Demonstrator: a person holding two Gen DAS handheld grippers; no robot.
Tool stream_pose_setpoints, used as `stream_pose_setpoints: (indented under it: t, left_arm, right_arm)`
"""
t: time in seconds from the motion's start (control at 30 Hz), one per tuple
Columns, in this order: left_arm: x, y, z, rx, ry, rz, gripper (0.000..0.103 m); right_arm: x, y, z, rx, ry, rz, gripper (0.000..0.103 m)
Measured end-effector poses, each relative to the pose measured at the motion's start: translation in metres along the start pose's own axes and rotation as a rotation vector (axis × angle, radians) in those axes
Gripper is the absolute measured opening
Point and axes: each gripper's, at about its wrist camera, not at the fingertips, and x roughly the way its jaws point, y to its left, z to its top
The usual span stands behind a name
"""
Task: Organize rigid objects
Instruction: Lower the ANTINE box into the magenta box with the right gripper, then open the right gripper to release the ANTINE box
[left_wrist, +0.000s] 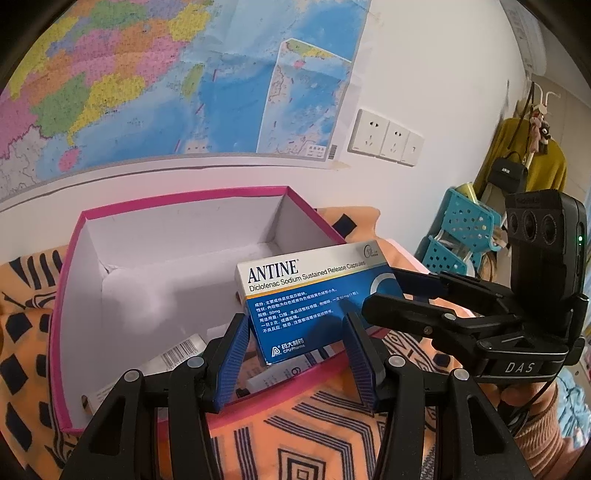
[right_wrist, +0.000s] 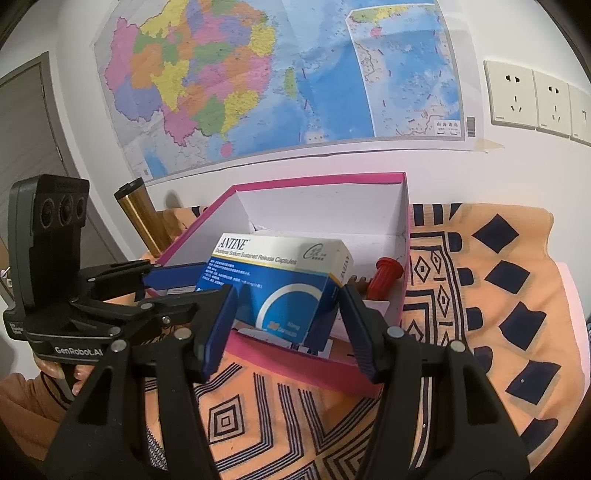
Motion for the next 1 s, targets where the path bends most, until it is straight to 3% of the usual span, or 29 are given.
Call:
stream_pose_setpoints:
  t: [1.0]
  left_arm:
    - [0.024,0.017,-0.002,-0.045,0.057,0.030,0.052]
  right_arm:
    - [0.027,-0.004,-0.002,0.028,0.061,-0.002,0.060]
